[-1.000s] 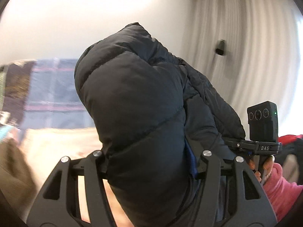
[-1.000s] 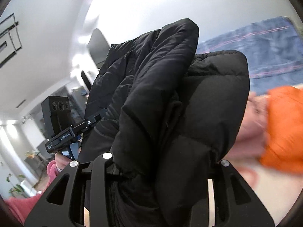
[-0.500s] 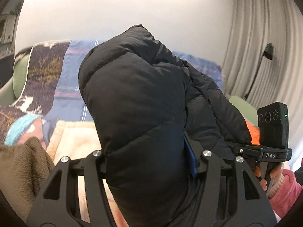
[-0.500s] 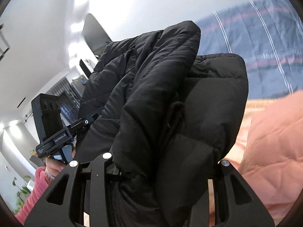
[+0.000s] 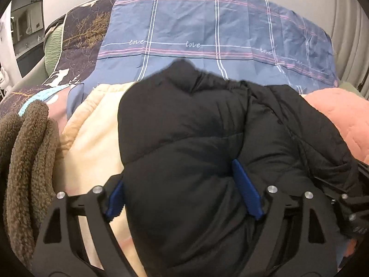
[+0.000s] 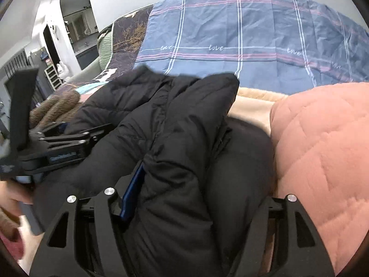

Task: Fold large clothes
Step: 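Set the jacket bundle down beside the pink garment and open both grippers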

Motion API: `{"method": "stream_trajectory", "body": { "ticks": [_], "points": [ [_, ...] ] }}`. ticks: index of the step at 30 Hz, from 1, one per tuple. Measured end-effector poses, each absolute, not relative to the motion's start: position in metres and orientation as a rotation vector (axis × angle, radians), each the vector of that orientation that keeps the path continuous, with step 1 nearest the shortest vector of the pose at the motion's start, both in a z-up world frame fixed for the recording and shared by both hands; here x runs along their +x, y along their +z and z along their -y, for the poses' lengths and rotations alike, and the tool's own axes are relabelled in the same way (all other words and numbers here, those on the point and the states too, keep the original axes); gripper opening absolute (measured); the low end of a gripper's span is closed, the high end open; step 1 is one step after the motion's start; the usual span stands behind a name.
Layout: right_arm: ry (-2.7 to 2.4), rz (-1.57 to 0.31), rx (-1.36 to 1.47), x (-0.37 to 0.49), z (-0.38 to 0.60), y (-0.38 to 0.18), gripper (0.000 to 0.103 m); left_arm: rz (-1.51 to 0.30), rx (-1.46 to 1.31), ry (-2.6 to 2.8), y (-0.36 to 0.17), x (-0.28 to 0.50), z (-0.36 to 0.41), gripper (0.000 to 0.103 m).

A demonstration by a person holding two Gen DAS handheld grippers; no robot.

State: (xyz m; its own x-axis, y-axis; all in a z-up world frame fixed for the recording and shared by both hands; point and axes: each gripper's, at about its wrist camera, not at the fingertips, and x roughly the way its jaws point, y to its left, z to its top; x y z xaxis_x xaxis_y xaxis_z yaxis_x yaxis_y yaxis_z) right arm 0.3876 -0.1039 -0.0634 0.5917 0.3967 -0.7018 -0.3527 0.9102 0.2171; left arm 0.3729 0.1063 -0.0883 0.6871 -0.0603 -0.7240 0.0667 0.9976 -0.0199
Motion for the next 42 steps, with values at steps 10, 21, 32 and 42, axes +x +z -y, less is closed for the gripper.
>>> {"method": "stream_trajectory", "body": {
  "ticks": [10,21,32,42],
  "points": [
    [0.51,-0.67,0.106,0.276,0.157,0.005,0.073,-0.77,0.107,-0.04,-0.067,0.354,-0.103,0.085],
    [0.498,-0.689,0.053,0.162,0.207,-0.008,0.03,-0.616,0.161,-0.173,-0.011,0.242,-0.066,0.096],
    [0.214,-0.543,0.065,0.042,0.258,0.032,0.063,-0.61,0.057,-0.335,0.008,0.099,0.01,0.101],
    [0.043,-0.468,0.092,-0.026,0.287,0.05,0.1,-0.575,0.194,-0.3,0.034,-0.005,0.09,0.101]
  ]
}}
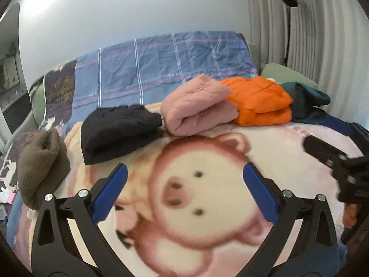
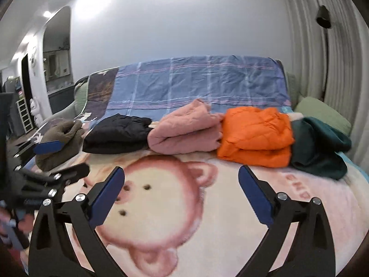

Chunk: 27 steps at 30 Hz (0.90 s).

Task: Fold large clothes

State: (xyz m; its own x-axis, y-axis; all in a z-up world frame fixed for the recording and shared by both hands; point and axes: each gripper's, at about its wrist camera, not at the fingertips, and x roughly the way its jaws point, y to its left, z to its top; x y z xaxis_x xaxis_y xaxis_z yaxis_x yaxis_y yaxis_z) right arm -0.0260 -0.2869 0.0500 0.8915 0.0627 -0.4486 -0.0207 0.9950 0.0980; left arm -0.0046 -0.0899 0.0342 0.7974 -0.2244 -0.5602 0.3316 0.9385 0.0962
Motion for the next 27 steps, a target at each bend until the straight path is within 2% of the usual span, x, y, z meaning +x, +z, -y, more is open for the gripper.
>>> {"method": "stream_trajectory", "body": {
  "ticks": [7,27],
  "points": [
    [0.022,-0.493,0.181,-0.037,0.303,0.048,0.101,-0.572,0.239,-0.221,0.036,-0.038,0.099,0.101],
    [0.033,-0.493,0.155,-0.041,0.28,0.049,0.101,-0.584,0.187,-0.161,0.038,-0.049,0.084,0.101]
  ]
}}
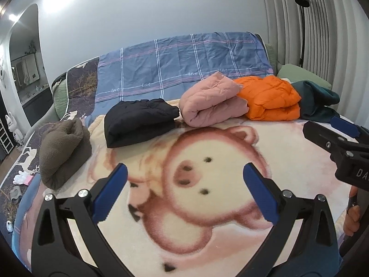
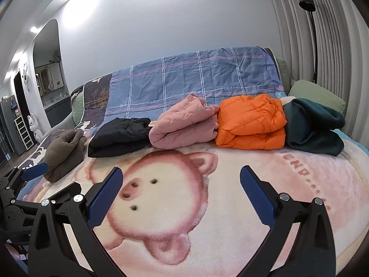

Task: Fold large clothes

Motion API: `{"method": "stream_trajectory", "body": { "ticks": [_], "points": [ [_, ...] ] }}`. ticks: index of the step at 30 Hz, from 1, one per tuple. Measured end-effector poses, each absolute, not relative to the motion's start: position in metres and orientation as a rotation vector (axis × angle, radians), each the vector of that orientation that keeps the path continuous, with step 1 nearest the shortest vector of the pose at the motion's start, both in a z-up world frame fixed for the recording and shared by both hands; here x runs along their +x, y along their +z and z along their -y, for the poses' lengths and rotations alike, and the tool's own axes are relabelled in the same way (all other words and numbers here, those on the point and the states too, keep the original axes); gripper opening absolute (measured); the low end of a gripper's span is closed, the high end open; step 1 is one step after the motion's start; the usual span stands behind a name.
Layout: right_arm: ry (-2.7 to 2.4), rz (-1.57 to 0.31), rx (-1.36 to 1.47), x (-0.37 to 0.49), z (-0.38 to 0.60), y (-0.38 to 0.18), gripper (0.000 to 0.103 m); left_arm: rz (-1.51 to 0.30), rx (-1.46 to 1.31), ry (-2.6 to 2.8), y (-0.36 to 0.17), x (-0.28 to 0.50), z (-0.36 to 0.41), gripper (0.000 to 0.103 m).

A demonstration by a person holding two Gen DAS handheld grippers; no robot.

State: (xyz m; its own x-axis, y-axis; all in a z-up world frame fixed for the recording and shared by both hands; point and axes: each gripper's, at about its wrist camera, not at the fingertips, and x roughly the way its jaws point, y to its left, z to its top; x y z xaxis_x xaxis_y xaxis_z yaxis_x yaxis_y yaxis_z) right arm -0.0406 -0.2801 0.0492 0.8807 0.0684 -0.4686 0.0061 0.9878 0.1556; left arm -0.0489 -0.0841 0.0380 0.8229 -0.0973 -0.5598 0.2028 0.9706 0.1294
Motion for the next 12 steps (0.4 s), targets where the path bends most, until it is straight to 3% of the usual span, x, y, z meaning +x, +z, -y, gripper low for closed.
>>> {"method": "stream_trajectory", "body": {
  "ticks": [12],
  "points": [
    [0.033,-0.51,0.149,-0.0368,0.2758,0.0453,0.101,-0.596,0.176,-0.15,0.0353,-0.0461,0.0836,0.101]
  ]
}}
